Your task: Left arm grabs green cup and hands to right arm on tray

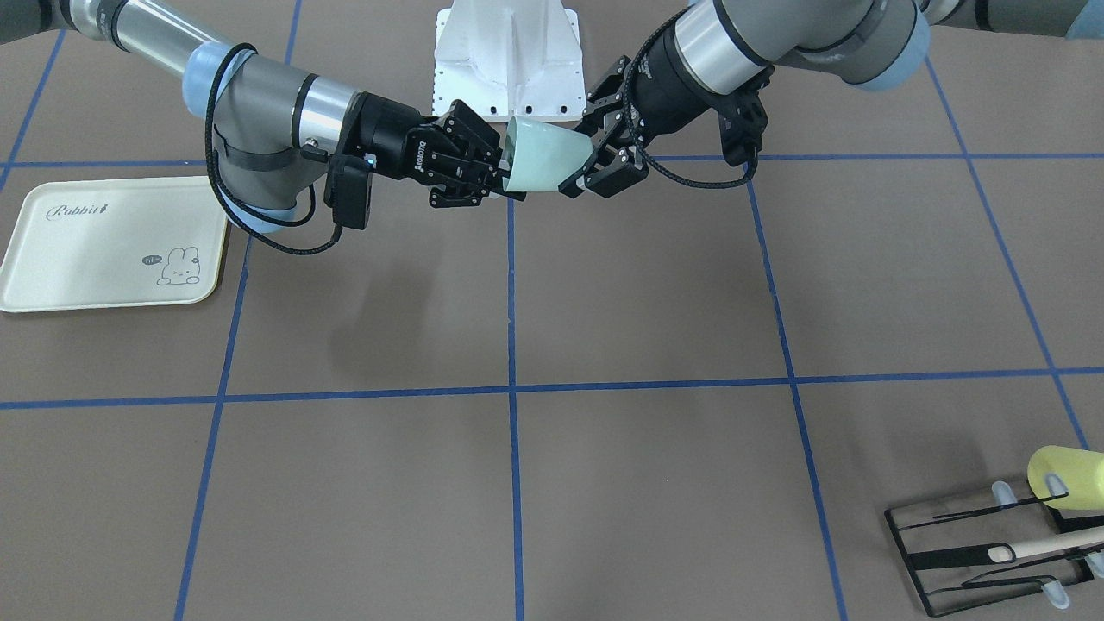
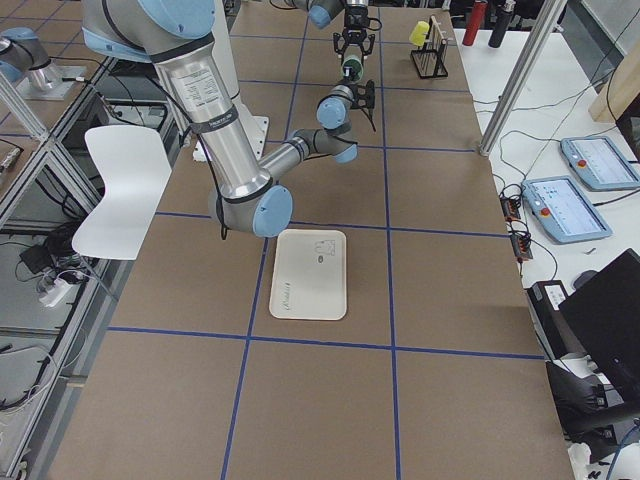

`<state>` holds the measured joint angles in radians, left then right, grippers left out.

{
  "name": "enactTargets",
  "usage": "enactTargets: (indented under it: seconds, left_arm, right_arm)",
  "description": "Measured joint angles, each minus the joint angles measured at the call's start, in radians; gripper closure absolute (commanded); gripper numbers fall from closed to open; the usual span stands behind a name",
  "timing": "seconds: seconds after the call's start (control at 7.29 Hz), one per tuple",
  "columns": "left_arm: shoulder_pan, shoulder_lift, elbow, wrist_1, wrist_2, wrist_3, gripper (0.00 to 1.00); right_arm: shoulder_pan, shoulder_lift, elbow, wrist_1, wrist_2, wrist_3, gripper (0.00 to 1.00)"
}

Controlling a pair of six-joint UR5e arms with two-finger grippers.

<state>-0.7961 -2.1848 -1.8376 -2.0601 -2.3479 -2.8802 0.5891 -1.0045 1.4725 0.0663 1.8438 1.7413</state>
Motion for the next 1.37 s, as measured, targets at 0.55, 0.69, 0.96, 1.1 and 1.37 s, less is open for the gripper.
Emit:
enactTargets:
  seconds: [0.55,0.69,0.96,1.1,1.37]
  left_arm:
    - [0.0,0.0,-0.004,-0.001,0.0,0.002,0.0]
    - [0.0,0.0,-0.003,-0.01,-0.001,0.007,0.0]
    - [0.002,0.001,0.007,-0.056,-0.001,0.012,0.0]
    - [0.003,0.003,0.009,-0.067,-0.001,0.013,0.0]
    - [0.002,0.01,0.007,-0.071,-0.001,0.013,0.0]
  right_arm:
    - [-0.002,-0.004,0.002,0.003,-0.001,0.003,1.0]
    - [-0.002,-0.007,0.001,0.003,-0.002,0.003,1.0]
    - [-0.002,-0.009,0.001,0.004,-0.001,0.001,1.0]
    - [-0.001,-0.012,0.001,0.003,-0.002,0.0,1.0]
    - [0.02,-0.026,-0.006,-0.009,-0.006,-0.025,1.0]
